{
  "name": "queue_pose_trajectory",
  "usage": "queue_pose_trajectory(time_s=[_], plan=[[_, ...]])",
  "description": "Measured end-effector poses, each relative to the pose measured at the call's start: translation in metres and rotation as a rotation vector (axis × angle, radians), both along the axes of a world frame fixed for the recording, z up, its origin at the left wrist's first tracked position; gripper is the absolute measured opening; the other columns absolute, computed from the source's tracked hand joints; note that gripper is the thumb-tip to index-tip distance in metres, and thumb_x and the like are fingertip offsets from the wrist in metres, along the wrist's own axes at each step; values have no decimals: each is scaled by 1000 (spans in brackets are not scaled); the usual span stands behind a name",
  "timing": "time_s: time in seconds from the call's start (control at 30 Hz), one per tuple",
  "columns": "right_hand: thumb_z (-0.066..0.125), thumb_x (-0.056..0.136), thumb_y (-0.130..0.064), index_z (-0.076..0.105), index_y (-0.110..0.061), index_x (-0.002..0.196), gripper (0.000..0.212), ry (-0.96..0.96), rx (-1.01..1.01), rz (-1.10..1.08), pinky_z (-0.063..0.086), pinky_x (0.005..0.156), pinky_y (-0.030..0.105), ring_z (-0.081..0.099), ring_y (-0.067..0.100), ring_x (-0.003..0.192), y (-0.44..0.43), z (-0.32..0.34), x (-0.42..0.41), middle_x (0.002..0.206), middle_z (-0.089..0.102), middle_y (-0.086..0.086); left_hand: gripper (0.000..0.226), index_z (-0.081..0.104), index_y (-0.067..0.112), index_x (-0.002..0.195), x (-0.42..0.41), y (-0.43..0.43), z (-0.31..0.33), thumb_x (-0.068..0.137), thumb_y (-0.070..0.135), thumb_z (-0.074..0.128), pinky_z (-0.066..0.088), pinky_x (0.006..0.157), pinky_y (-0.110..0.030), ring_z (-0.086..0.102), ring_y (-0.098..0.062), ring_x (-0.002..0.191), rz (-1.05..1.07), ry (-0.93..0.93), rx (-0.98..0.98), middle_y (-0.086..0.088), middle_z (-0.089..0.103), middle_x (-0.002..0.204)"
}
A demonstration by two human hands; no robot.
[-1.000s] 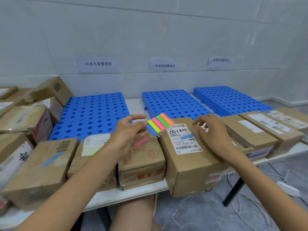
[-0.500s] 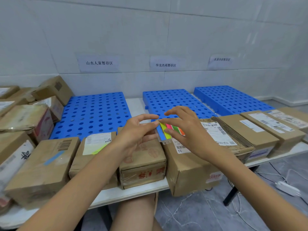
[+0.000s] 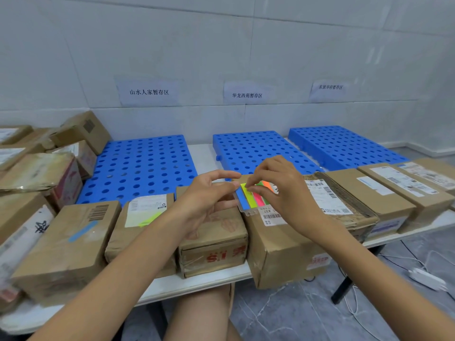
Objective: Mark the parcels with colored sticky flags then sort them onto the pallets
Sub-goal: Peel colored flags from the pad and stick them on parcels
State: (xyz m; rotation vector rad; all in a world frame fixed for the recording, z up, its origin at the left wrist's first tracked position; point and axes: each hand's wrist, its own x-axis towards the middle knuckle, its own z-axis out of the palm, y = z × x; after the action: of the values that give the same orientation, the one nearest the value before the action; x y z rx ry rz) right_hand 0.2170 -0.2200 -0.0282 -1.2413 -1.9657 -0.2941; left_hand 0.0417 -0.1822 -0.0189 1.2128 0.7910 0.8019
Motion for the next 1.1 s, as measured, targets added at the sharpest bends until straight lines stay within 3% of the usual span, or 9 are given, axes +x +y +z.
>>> queue_pose_trajectory(time_s=[0.13,0.27,0.37,0.73,0.83,0.9,1.0,1.03,1.1], plan=[[65,82,-18,72,-15,88,10,43,25,44,40,68,23,46,8,78,-3,0,-2,77,60,-5,21,63,8,111,1,2,-3,90,9,61,56,68,-20,72,-15,85,-17,-17,-12,-11,72,98],[69,81,-12,68,-15,95,14,97,-9,50,45,70,28,52,10,81,-7,0,-5,77,61,-7,21,62,6,111,3,1,-3,90,9,60,57,68,-22,72,-17,85,-31,-47,-45,-10,73,95],[71,79,-10,67,-14,88,10,134,-19,49,46,71,30,53,10,81,-8,2,-5,78,61,-9,23,62,4,113,4,1,-3,90,8,59,57,68,-22,72,-18,87,-38,-59,-48,-11,72,98],[76,75,-17,68,-18,78,8,113,-61,48,33,72,13,41,7,79,-11,4,-3,78,55,-8,26,64,10,109,11,-2,-1,84,13,69,54,61,-19,72,-12,80,50,32,26,-6,74,93],[75,77,-18,68,-20,78,8,193,-137,58,35,77,14,48,9,85,-17,8,6,82,59,-8,22,64,10,106,16,1,2,85,9,68,53,55,-17,71,-8,69,171,45,37,-9,73,93],[74,77,-19,68,-19,78,6,278,-178,65,39,83,16,54,8,90,-23,11,16,84,65,-10,17,63,14,104,19,4,3,87,10,65,52,54,-18,68,-5,58,265,63,38,0,71,85],[73,79,-16,68,-17,80,5,515,-275,48,45,87,20,64,9,91,-32,19,34,84,70,-7,12,62,24,99,24,8,1,89,18,64,48,79,-35,67,-3,55,320,86,38,13,68,77],[72,80,-12,68,-14,81,5,624,-302,47,48,83,19,65,9,87,-34,22,42,83,70,-4,12,62,25,99,27,9,2,89,19,64,47,80,-35,67,-3,57,325,87,37,14,68,78],[70,81,-6,65,-10,84,6,759,-314,-21,50,71,15,64,8,75,-35,23,65,78,69,1,13,61,22,102,36,10,4,90,18,63,51,62,-25,67,-6,64,331,89,38,10,67,83]])
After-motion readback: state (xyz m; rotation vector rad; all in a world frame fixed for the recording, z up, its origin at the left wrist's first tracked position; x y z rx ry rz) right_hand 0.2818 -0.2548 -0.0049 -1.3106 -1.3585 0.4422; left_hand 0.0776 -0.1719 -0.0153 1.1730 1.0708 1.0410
